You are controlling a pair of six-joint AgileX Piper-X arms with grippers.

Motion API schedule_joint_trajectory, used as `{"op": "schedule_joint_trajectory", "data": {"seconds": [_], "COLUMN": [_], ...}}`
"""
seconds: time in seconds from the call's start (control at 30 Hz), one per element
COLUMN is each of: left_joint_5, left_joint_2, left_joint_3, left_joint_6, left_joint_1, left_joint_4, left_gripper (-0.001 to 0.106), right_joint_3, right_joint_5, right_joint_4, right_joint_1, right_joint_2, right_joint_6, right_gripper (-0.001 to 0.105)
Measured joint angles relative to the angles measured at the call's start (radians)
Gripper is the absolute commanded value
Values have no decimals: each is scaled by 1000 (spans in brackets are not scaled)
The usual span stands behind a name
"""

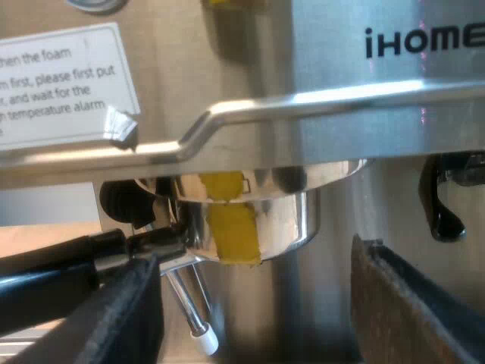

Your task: Put the handle in the coffee machine

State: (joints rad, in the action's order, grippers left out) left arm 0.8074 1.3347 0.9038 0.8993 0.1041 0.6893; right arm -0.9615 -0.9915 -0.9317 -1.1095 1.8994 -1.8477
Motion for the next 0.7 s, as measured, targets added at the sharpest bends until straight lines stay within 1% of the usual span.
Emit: {"op": "schedule_joint_trajectory", "data": {"seconds": [0.23,0.47,0.7], "left_joint_5": [6,9,49], "left_joint_2": [3,3,13], "left_joint_3": [0,-2,-5], "left_joint_6": [-2,15,27], "left_joint_1": [0,0,-10], "left_joint_4": [-32,-54,-74], "left_gripper": [0,0,0], "right_joint_3": [0,0,0], "right_joint_5": [0,0,0], "right_joint_4": [0,0,0], "right_joint_1": [0,0,0], "right_joint_2": [0,0,0], "right_joint_6": [0,0,15], "right_gripper": [56,56,56]}}
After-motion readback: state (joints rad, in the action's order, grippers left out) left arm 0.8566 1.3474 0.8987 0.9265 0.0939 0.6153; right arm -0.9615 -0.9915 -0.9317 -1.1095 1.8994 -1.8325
